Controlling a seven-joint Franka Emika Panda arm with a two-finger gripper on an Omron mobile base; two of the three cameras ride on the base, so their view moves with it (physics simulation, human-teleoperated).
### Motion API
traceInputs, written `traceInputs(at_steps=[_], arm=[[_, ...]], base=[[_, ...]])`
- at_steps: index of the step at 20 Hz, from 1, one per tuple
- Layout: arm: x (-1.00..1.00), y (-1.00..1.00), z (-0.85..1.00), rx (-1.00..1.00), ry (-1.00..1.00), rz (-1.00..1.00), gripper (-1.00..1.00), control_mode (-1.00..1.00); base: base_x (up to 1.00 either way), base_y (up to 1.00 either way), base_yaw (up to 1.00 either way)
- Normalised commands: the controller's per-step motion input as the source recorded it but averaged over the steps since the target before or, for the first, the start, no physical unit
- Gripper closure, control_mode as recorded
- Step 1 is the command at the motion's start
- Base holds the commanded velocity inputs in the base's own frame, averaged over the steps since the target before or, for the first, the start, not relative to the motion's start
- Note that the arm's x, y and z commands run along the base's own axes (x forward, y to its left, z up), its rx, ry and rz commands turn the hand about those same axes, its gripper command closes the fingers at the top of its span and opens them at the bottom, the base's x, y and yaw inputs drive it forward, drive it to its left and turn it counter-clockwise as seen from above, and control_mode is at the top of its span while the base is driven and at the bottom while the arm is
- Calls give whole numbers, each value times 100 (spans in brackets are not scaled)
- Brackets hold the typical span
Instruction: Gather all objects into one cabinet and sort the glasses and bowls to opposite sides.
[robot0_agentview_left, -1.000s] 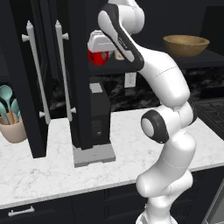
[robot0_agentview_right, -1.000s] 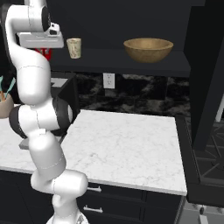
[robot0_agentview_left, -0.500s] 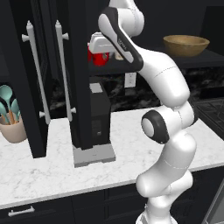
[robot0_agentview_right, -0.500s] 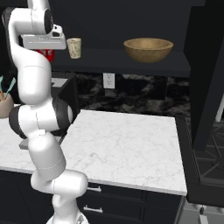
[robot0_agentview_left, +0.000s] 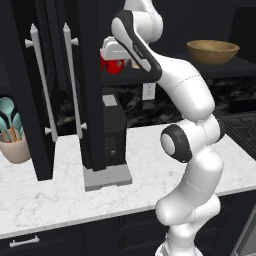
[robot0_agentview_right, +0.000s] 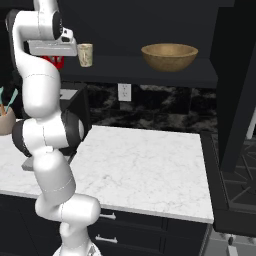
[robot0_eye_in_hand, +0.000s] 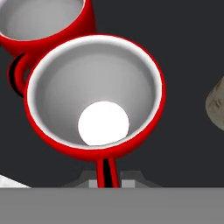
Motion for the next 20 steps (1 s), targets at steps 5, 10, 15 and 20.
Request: traceInputs(at_steps=[5, 10, 15, 20], arm=[[25, 0, 0, 0, 0, -4, 100, -100], [27, 0, 0, 0, 0, -4, 100, -100], [23, 0, 0, 0, 0, -3, 100, -100], [13, 0, 0, 0, 0, 0, 100, -100]], base=[[0, 0, 0], [0, 0, 0], [0, 0, 0], [0, 0, 0]])
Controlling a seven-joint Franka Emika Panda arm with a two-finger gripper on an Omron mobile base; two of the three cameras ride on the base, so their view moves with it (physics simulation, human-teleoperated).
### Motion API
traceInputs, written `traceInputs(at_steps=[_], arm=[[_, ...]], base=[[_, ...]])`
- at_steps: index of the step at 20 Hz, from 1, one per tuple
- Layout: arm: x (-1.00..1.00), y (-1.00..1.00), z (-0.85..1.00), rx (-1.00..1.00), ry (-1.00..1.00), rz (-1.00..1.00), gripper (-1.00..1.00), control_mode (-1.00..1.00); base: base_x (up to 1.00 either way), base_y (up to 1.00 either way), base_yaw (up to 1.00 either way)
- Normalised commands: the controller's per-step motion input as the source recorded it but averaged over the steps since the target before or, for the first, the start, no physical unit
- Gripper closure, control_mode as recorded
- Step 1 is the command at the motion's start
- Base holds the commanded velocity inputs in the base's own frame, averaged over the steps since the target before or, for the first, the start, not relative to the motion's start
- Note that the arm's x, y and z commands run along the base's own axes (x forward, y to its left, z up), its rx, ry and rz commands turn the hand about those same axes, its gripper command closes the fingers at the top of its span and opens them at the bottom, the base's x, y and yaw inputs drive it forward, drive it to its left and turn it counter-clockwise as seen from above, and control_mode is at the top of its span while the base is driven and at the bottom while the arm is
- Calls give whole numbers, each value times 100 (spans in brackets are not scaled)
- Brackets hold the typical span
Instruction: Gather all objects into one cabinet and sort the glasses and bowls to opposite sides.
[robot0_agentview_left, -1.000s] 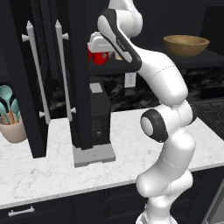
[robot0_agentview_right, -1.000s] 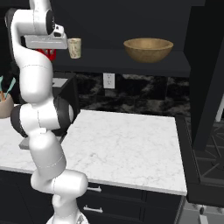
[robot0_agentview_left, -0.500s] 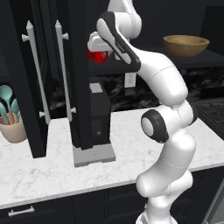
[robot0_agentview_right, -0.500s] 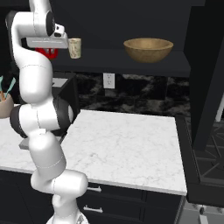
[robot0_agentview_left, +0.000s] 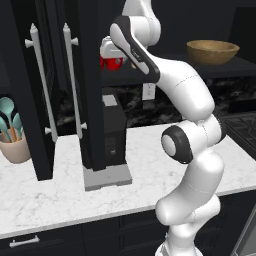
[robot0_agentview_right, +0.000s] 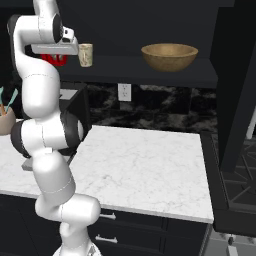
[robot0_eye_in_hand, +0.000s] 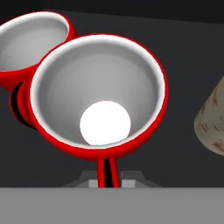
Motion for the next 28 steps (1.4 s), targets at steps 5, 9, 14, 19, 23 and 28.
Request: traceInputs(at_steps=[5, 9, 14, 19, 23, 28], arm=[[7, 2, -3, 0, 0, 0, -100, -100], [2, 1, 0, 0, 0, 0, -100, -100], [-9, 0, 10, 0, 0, 0, -100, -100], [-88, 0, 32, 0, 0, 0, -100, -100], [-80, 2, -6, 0, -7, 0, -100, -100], [-66, 2, -58, 0, -14, 0, -100, -100]], base=[[0, 0, 0], [0, 0, 0], [0, 0, 0], [0, 0, 0], [0, 0, 0], [0, 0, 0]])
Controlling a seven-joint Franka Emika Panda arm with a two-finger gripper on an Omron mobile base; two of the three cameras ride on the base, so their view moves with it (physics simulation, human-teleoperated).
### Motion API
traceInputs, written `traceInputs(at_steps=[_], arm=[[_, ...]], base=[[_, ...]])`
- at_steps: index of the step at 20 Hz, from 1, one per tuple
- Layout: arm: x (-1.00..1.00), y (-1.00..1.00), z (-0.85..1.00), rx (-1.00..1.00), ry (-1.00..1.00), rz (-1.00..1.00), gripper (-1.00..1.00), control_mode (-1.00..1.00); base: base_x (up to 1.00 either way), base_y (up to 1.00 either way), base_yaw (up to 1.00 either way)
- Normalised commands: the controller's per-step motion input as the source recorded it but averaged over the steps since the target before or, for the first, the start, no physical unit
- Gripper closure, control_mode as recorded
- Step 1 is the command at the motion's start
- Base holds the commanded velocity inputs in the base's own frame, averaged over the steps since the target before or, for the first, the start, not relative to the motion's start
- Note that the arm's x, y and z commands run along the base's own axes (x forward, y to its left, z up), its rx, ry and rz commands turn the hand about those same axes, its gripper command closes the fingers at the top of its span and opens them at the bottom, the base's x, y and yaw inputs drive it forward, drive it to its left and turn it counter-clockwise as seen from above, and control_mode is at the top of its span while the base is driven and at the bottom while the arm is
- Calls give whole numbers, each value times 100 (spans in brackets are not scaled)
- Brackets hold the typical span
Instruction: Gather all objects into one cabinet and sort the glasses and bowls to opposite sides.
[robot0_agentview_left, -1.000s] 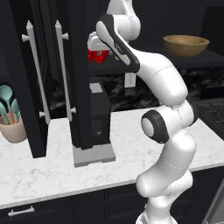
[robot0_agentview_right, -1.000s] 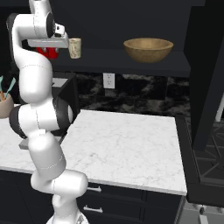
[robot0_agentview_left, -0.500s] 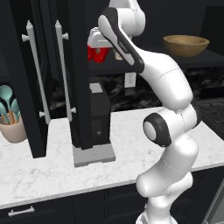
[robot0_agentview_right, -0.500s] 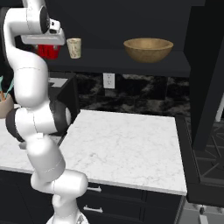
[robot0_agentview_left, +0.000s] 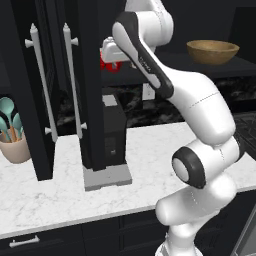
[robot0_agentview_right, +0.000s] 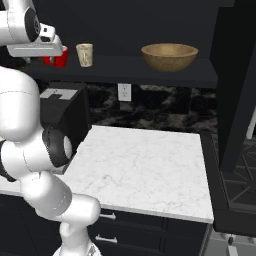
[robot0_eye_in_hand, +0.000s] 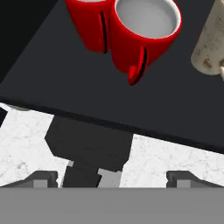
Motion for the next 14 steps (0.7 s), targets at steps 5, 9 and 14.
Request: traceInputs(at_steps=[5, 9, 14], arm=[[-75, -35, -13, 2, 0, 0, -100, -100], [-99, -82, 47, 8, 18, 0, -100, -100], [-100, -67, 17, 3, 19, 0, -100, -100]], base=[[0, 0, 0], [0, 0, 0], [0, 0, 0]])
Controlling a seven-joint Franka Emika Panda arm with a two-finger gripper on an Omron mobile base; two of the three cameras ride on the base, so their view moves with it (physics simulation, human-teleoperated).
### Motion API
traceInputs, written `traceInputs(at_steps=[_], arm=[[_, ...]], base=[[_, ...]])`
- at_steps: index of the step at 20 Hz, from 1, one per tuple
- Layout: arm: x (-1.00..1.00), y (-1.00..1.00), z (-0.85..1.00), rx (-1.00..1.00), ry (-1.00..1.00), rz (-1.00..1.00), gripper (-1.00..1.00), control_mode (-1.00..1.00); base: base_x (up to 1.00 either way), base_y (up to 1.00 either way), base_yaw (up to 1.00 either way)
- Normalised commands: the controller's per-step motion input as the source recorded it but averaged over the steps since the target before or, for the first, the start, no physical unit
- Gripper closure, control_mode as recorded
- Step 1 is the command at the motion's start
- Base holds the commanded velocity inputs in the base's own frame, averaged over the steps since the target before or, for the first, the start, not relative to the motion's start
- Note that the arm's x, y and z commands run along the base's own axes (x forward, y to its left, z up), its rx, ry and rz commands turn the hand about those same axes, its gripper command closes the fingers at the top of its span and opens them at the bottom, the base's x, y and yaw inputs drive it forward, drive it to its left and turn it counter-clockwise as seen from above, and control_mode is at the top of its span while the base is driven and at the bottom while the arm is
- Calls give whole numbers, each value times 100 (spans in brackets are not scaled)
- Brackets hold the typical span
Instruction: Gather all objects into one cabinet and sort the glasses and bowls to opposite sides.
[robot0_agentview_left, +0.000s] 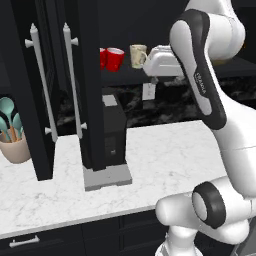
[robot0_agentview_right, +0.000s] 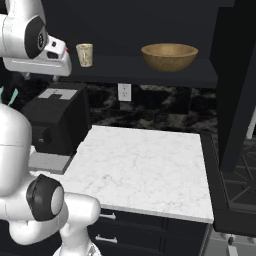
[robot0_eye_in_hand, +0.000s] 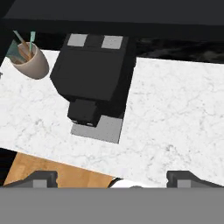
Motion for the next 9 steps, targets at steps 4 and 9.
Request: traceInputs(at_steps=[4, 9], arm=[[-100, -33, 7, 3, 9, 0, -100, -100], [-95, -12, 7, 2, 0, 0, -100, -100]], base=[[0, 0, 0], [0, 0, 0]])
